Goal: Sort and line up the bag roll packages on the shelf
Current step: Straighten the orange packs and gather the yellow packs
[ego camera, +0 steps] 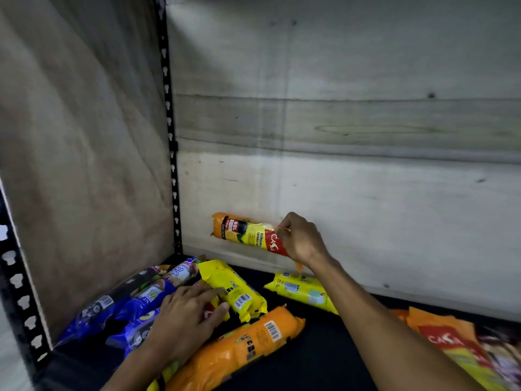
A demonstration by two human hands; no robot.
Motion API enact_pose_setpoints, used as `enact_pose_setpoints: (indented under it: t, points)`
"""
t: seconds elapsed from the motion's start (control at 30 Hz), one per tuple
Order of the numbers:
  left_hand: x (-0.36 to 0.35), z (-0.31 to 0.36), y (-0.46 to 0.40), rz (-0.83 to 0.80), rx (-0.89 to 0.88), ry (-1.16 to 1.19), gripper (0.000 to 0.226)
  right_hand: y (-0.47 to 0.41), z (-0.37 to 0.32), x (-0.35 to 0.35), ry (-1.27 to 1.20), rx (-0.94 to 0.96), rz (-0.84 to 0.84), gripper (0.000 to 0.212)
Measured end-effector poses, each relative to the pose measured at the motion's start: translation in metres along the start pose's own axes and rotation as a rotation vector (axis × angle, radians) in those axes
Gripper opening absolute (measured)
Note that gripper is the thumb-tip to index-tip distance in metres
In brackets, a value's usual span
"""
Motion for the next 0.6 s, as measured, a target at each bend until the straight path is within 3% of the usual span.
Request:
enact_pose_setpoints:
  t: [0.23,0.37,0.47,0.6]
  points:
    - [0.031,0.035,0.004,0.232,0.017,0.239,0.081,0.028,0.027,0.061,0.05,0.002,-0.145,0.002]
    - [0.053,0.085,0.013,0.361,-0.072,0.24,0.072,0.057,0.041,0.087,0.053,-0.003,-0.295,0.011]
    - [0.048,0.125,0.014,0.292,-0.168,0.243,0.067,0.081,0.052,0.103,0.072,-0.047,-0.382,0.008]
    - [0.016,0.168,0.015,0.061,-0.241,0.354,0.067,0.11,0.065,0.114,0.078,-0.108,-0.456,0.013]
Point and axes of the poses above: each hand's wrist, its own y-axis away from the middle knuckle, its own x-axis out of the back of the hand, z = x × y, the point moved 10 cm from there along -y, towards the middle knuckle, and after that the axes turned 4 degrees about -x, right-handed, at the moved point
